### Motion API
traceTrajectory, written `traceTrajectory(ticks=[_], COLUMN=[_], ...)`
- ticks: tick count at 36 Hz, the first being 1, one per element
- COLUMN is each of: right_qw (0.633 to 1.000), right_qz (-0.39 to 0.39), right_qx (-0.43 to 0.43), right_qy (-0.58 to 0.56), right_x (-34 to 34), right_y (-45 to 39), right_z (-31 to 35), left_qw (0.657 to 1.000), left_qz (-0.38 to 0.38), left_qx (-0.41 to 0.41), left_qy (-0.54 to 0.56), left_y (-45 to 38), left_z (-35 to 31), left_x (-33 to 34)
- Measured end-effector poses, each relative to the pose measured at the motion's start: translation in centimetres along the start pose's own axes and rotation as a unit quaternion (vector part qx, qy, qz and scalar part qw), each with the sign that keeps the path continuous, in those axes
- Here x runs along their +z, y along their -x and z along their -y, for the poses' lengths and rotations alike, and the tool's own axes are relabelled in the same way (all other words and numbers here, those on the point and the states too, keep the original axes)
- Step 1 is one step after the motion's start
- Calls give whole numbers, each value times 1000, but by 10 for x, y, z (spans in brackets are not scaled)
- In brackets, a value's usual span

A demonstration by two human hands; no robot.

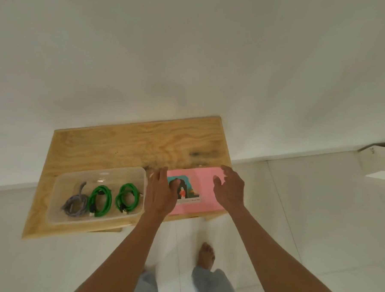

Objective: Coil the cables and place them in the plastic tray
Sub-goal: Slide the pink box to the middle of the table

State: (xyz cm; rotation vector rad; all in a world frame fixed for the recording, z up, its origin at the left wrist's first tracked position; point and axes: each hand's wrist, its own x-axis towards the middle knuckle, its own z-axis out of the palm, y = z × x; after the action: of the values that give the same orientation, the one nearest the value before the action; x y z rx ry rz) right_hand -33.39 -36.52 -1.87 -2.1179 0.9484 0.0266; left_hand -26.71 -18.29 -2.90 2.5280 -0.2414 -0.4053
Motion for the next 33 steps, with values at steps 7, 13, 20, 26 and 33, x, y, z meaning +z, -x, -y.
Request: traceTrajectory(ticks=[7, 13, 20, 26, 33], right_qw=[994, 984, 993, 995, 998], right_qz=[52, 68, 59, 50, -26], right_qx=[-8, -26, -5, 34, 33], right_qy=[98, 163, 103, 77, 45], right_x=[31, 46, 39, 24, -7], right_y=[-10, -23, -48, -51, -43], right_z=[-41, -70, -82, -78, -45], left_qw=[995, 996, 993, 992, 994], left_qz=[40, -15, -32, -30, -92], left_qx=[-69, -46, -110, -119, -59], left_qy=[-52, -69, -19, -8, 30], left_y=[-7, -20, -33, -33, -31], left_z=[20, 26, 15, -3, -36], left_x=[48, 75, 92, 92, 51])
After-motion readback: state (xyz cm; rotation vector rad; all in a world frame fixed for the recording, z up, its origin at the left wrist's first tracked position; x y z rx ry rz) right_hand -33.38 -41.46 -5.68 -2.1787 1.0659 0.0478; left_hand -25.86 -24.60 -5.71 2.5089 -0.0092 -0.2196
